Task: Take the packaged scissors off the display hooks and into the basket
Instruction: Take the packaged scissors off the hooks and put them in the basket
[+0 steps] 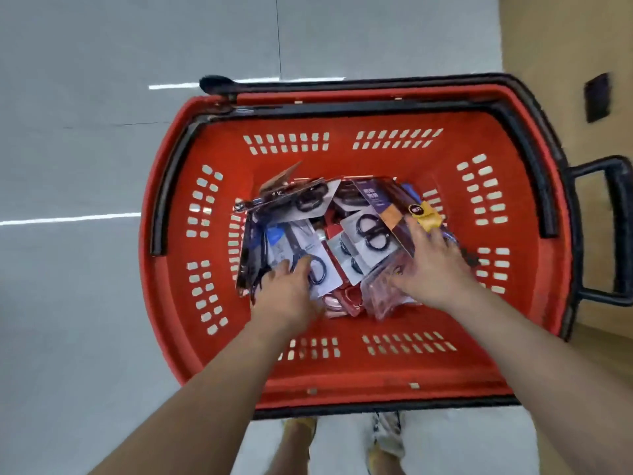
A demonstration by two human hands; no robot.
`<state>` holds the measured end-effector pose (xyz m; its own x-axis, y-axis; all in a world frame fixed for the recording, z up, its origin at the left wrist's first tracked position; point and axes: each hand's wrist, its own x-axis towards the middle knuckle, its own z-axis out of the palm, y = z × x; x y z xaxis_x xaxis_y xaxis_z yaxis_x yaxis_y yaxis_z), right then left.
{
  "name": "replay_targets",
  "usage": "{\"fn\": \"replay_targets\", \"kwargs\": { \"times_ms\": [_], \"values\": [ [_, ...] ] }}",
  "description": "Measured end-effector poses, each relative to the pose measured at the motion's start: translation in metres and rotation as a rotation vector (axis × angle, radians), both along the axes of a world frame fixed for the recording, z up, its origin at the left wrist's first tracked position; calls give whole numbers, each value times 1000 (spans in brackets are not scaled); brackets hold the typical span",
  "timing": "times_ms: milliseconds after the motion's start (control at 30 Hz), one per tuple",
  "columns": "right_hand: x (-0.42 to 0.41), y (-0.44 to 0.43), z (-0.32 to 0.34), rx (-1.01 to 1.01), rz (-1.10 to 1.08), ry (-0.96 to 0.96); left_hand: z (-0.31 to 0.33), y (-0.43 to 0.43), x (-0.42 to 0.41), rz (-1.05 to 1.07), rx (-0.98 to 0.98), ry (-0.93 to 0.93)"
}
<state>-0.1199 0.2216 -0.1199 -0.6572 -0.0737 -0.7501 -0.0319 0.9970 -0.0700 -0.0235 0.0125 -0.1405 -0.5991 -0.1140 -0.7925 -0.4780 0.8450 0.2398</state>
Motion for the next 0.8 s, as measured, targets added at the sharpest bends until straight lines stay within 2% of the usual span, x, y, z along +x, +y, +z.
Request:
{"fn": "replay_targets", "kwargs": {
  "times_ms": [133, 267, 333, 433, 533, 633, 700, 800],
  "values": [
    [-17, -19, -18, 93, -40, -73, -35, 8, -5, -91, -60, -96],
    [-19, -31, -20, 20, -46, -120, -39, 2, 3, -190, -154, 23],
    [-17, -31, -14, -89, -116, -78, -33, -15, 9, -79, -138, 119],
    [-8, -35, 1, -239, -273, -81, -27, -39, 12, 220, -26, 217],
    [10, -42, 6, -251, -369, -114, -29, -30, 7, 282, 60, 2],
    [17, -44, -4, -178, -368, -85, -46, -7, -3, 282, -13, -194],
    [14, -44, -10, -206, -432, -44, -50, 3, -5, 219, -85, -196],
    [15, -41, -19, -255, -544, -10, -42, 1, 2, 160, -149, -65]
  ]
}}
